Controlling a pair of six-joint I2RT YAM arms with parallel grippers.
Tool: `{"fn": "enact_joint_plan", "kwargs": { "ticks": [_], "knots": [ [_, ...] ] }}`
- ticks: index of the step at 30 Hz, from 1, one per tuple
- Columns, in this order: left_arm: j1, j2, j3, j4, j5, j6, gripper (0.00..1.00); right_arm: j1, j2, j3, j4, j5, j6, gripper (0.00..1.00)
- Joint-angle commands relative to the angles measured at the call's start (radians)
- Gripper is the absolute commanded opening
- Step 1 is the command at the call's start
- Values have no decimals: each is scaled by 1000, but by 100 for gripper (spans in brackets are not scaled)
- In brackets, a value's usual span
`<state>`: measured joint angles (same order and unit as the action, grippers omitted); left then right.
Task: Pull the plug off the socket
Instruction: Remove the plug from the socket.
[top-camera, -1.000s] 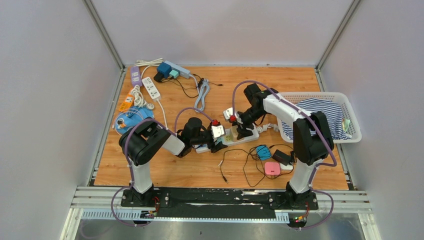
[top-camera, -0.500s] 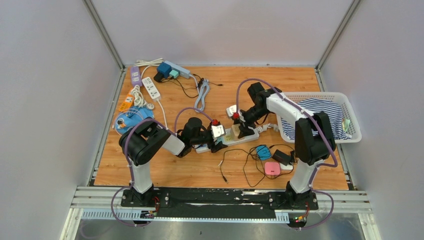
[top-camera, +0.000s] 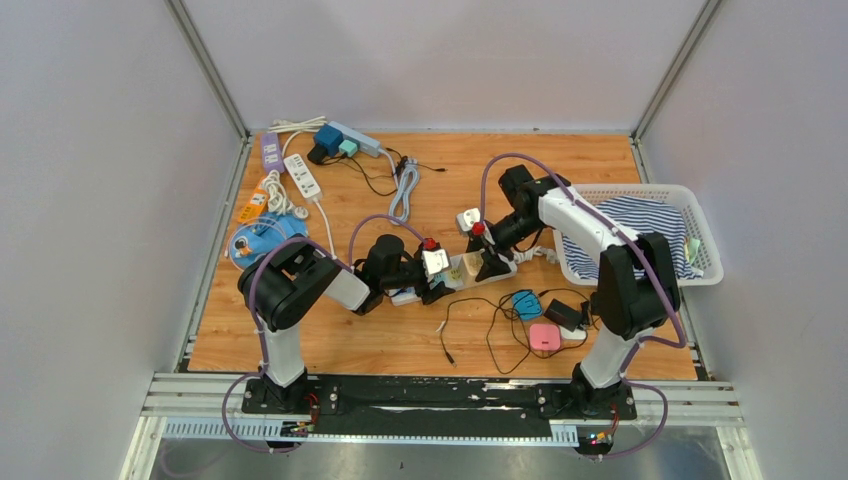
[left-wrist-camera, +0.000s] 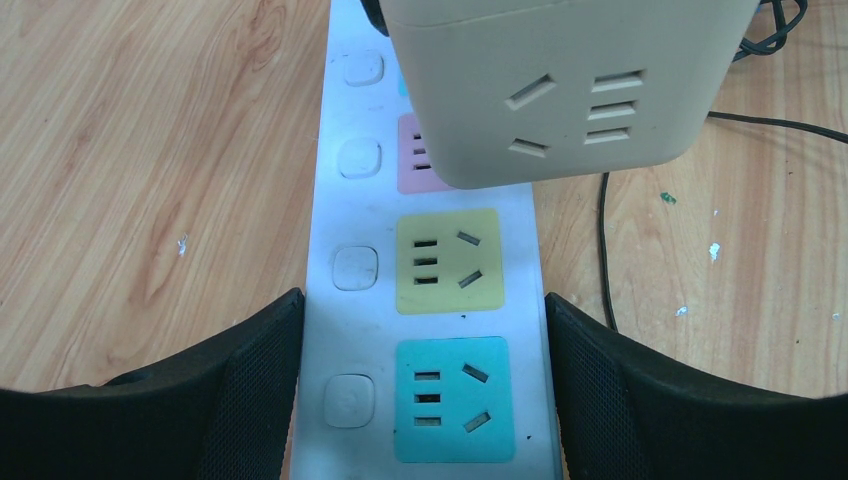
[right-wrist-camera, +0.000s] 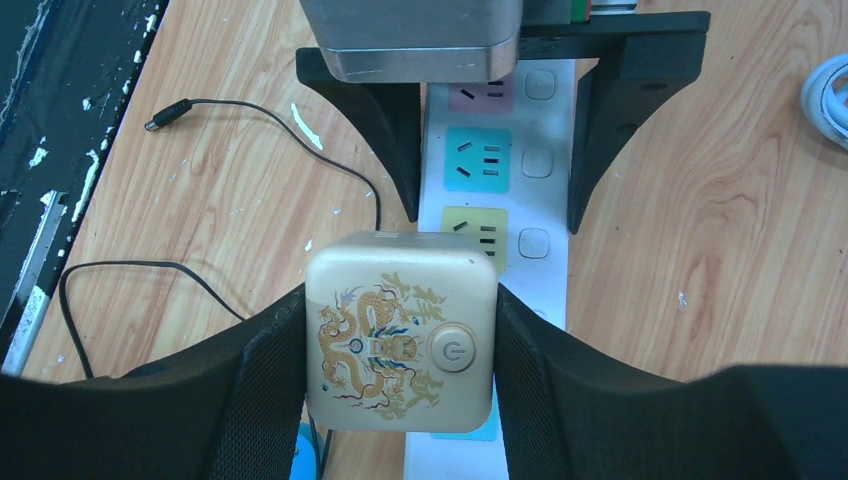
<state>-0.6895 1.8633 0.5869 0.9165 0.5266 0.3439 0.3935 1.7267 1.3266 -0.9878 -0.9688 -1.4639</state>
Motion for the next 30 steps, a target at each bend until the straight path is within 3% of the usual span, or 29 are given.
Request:
{"fn": "enact_joint_plan", "kwargs": {
  "ticks": [1,6,7,10,13,18,30],
  "knots": [
    [8,20,-10,-64,-59,-3,0,11,-45,-14,-43,-30,-20,0],
    [8,19,-9,-64,-66,-7,0,11,-57,-13,-54,-11,-30,0],
    [8,18,-10,-64,-68,-8,5,11,-59,-13,-56,-8,-33,0],
    [7,14,-12,-64,-79,-11,28,10,-67,-14,-65,-1,-43,0],
    [-1,9,-17,-64,-98,-4,61,8,-74,-14,-72,2,-49,0],
    [-24,1,-34,-48,-153,7,99,2,-78,-13,-80,3,-57,0],
    [-24,-51,-95,37,-177,-23,100,-50,-195,-14,-153,23,-105,0]
  ]
}}
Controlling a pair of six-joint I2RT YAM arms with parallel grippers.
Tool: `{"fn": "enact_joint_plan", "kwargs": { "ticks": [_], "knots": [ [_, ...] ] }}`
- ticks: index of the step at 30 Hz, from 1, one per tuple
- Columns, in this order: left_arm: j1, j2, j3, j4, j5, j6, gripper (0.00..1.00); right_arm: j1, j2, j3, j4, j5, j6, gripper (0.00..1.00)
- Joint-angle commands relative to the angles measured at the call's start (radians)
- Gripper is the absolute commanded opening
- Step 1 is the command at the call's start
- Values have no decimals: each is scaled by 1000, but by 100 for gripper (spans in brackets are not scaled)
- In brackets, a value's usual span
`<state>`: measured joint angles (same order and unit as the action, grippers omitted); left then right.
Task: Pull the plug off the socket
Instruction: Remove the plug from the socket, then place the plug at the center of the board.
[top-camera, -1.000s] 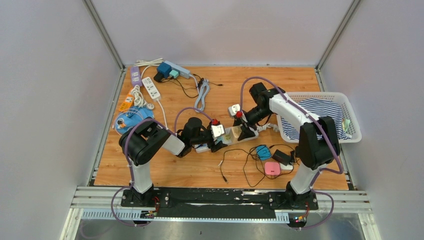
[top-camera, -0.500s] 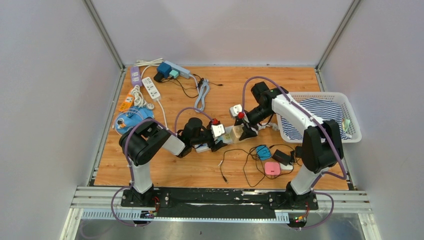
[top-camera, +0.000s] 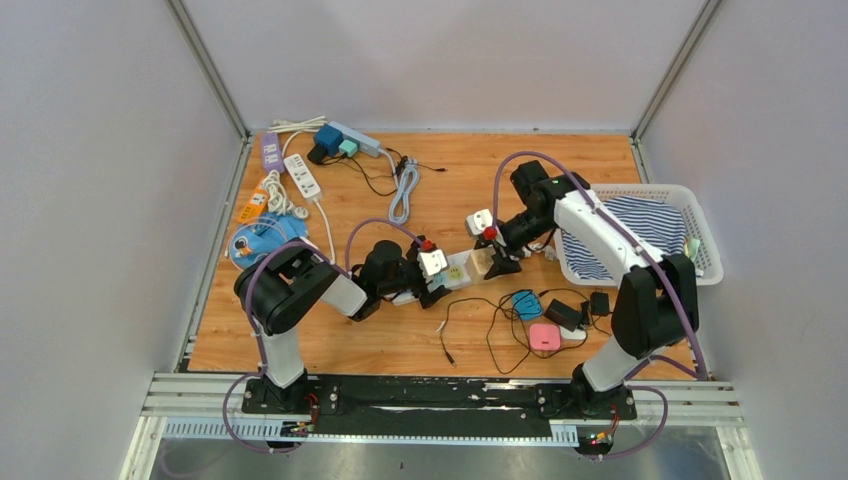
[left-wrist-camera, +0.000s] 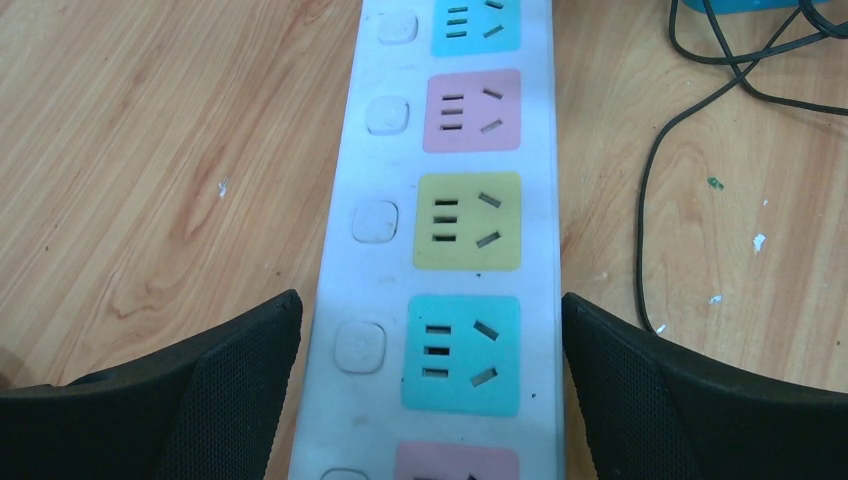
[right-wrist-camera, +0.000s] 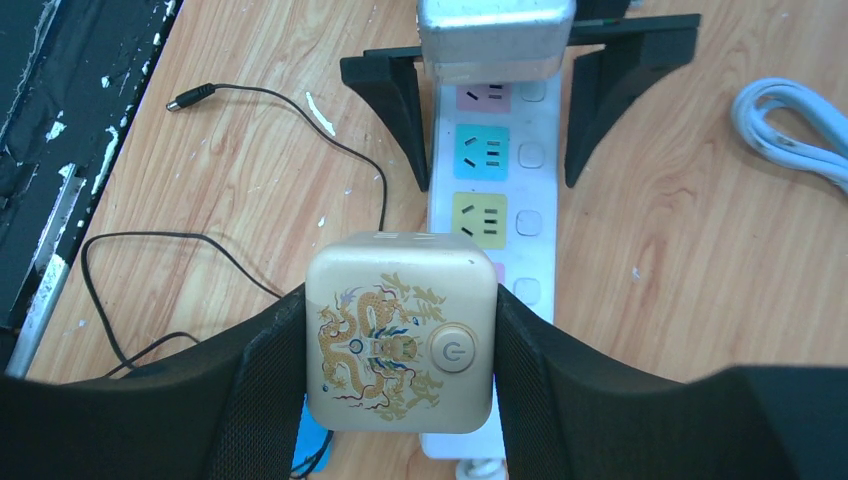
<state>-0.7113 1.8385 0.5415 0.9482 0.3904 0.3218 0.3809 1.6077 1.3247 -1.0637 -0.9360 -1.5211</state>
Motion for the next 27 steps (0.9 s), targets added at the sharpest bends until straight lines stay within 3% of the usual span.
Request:
{"fn": "enact_joint_plan", "kwargs": {
  "ticks": [1,14,27],
  "knots": [
    [-2,-33,-56,12,-41,-6,100,-46,-92,-18,-84,-12,-54,0],
    [-2,-97,-130,114,-111,-51,100,-181,-292,-123,-212,21,-50,0],
    [-2,-109,-155,150,-151,-57,100,-254,-455,-254,-104,132,145,0]
  ]
}}
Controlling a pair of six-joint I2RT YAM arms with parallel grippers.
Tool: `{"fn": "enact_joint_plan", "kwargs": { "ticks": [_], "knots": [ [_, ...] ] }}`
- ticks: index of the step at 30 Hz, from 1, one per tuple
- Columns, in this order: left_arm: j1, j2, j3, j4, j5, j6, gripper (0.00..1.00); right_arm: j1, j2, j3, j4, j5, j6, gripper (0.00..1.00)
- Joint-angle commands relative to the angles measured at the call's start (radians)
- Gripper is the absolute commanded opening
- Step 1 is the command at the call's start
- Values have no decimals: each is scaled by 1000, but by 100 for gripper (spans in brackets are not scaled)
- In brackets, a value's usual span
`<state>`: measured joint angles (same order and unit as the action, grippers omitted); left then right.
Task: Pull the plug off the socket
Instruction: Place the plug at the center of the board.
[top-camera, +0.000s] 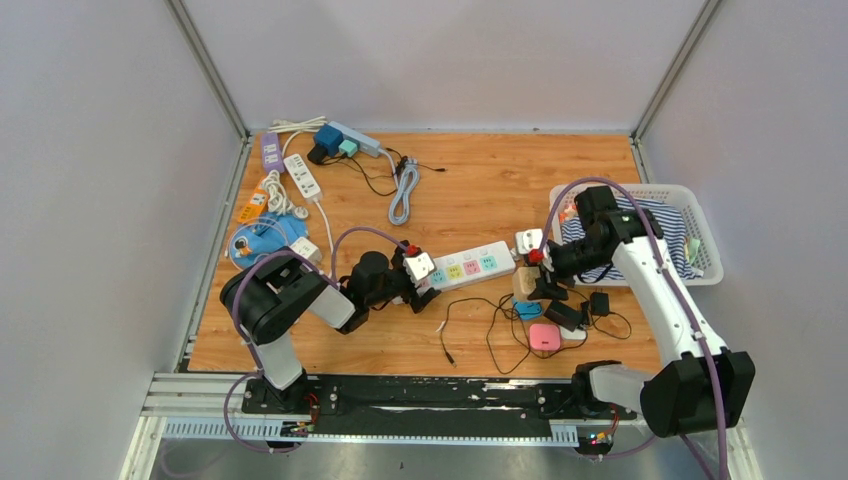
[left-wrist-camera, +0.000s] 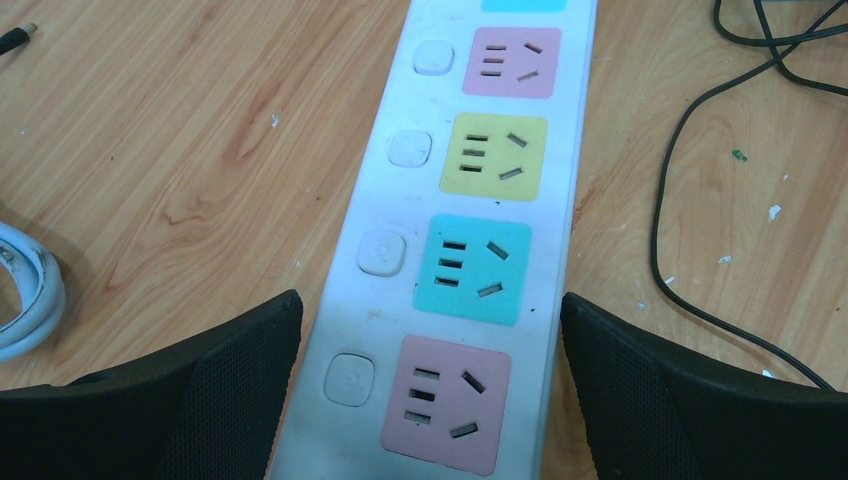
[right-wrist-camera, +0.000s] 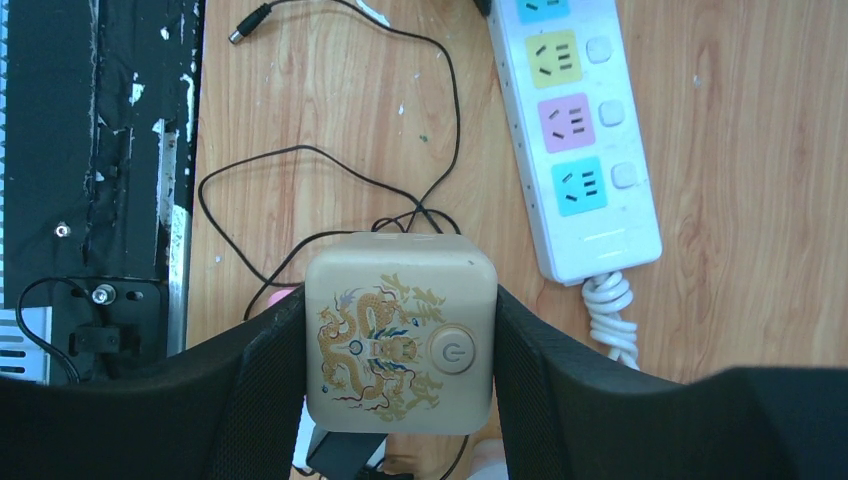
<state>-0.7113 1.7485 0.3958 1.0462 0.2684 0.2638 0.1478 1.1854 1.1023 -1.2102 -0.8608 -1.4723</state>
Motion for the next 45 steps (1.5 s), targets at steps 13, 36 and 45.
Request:
{"fn": "enact_joint_plan", "kwargs": {
  "ticks": [13,36,45],
  "knots": [
    [-2,-21,-12,55,-34,3,100,-324,-208,-86,54,57,180,0],
    [-2,-23,-18,61,-39,5,100,-968,-149,-53,-249,102,-166,0],
    [-2,-22,-18,64,-38,5,100,-1173,-20,-50,-172,93,-226,1]
  ]
}}
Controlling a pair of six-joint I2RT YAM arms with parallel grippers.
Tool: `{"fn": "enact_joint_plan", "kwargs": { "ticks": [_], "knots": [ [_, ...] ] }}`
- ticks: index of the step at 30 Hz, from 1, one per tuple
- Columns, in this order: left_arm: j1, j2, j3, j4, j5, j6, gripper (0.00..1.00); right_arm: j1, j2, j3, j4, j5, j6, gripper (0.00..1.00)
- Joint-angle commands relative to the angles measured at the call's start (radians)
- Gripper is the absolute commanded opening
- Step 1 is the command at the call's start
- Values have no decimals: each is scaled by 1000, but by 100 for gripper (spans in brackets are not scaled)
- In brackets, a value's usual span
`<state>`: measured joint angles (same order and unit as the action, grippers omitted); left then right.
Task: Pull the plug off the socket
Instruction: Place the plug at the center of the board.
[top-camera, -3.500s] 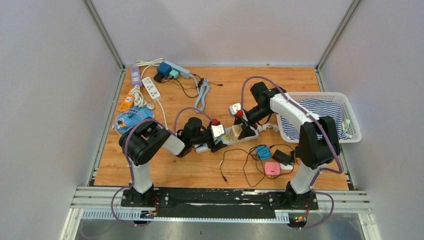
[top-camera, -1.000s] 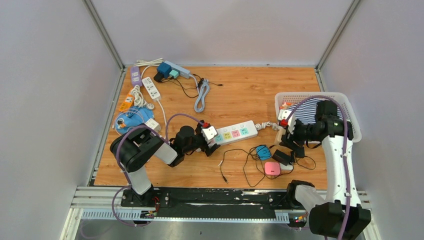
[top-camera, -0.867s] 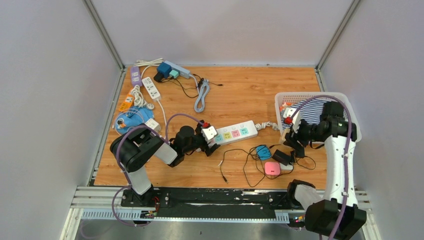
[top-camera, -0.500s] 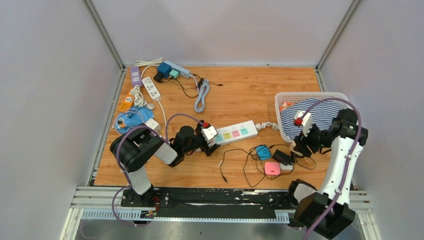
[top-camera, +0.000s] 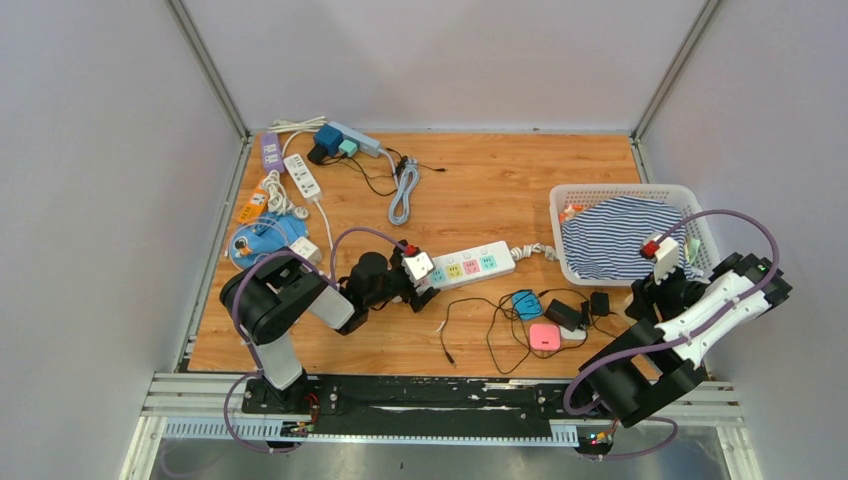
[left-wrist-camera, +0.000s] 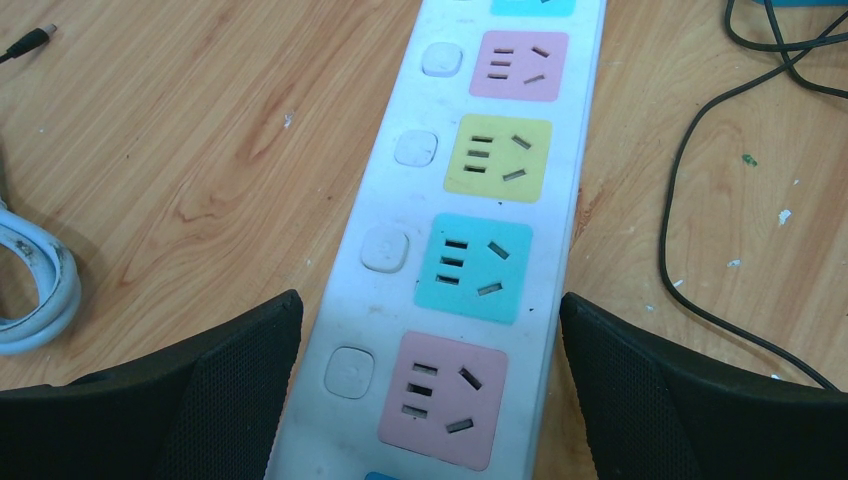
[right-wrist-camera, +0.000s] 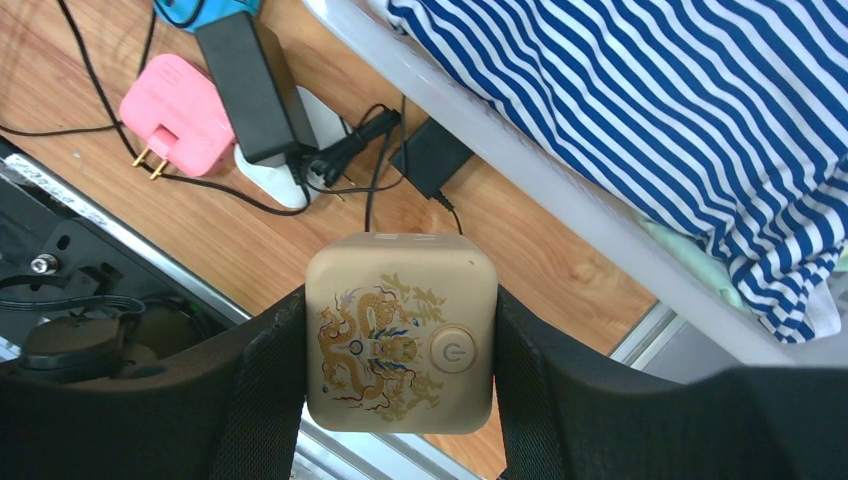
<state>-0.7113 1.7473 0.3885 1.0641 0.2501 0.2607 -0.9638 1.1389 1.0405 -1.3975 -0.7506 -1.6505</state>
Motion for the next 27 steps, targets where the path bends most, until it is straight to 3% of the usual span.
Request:
{"fn": "enact_joint_plan", "kwargs": {
  "ticks": [1,10,27],
  "knots": [
    [-2,-21,-11,46,-19,8,100,-73,39,5,26,-17,-49,1],
    [-2,-19,-10,46,-20,8,100,-123,90,-84,198,16,0,4],
    [-2,-16,-7,43,-17,10,100,-125,205,-226,427,-24,63,23]
  ]
}}
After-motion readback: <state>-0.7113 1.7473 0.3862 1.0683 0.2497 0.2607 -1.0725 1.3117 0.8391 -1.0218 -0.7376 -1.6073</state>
